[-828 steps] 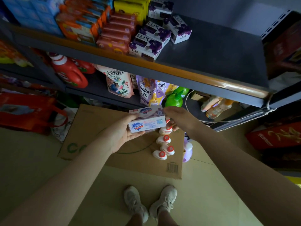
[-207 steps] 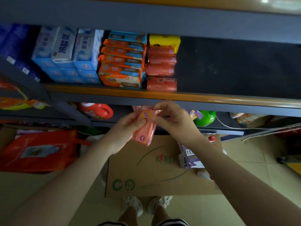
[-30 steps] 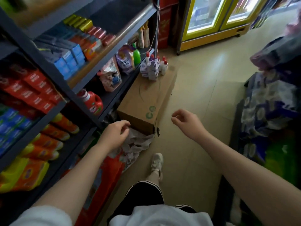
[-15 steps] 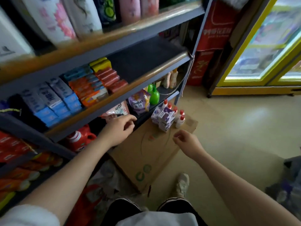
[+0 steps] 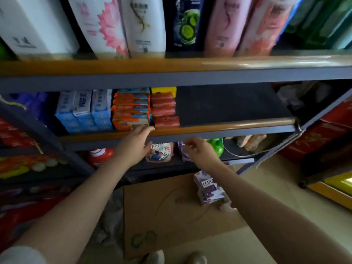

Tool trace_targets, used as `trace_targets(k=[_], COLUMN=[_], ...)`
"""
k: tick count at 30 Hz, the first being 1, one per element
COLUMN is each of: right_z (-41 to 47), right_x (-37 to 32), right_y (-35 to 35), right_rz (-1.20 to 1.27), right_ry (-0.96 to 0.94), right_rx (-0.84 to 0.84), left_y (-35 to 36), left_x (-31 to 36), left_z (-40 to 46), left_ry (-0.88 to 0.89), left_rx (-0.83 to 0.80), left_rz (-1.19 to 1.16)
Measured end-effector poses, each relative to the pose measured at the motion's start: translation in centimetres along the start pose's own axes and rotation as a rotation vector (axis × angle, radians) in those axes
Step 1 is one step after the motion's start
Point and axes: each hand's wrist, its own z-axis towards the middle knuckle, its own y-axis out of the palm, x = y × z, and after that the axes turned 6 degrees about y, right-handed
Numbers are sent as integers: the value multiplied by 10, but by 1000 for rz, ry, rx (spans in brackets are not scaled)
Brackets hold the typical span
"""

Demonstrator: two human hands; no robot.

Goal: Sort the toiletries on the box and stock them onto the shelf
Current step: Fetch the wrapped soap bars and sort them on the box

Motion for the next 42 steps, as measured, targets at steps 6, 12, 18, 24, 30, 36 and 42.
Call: trace_targets(k=[6,12,18,24,30,36,42], right_z=[91,146,169,180,182,177,175], right_x=[-19,-22,-25,-20,13,37,44], right_y=[2,15,14,6,-43,-46,-38], right_rz=[-84,-379,-683,-754,-819,-517,-402], right_ry=[-216,-372,-425,-462,-309,-160,-188], right_rx=[156,89,147,165,172,6,86], left_y=[25,44,41,38,34,35,35], left_x=[-38,-41,-49,-40,-17,-12,-6], left_z=[45,66,80,95,127,152,137], left_ry=[104,266,337,440,238,94,70], left_rx=[67,239,223,96,-239,-471,-301], left_rz=[242,289,329,378,454,374,334])
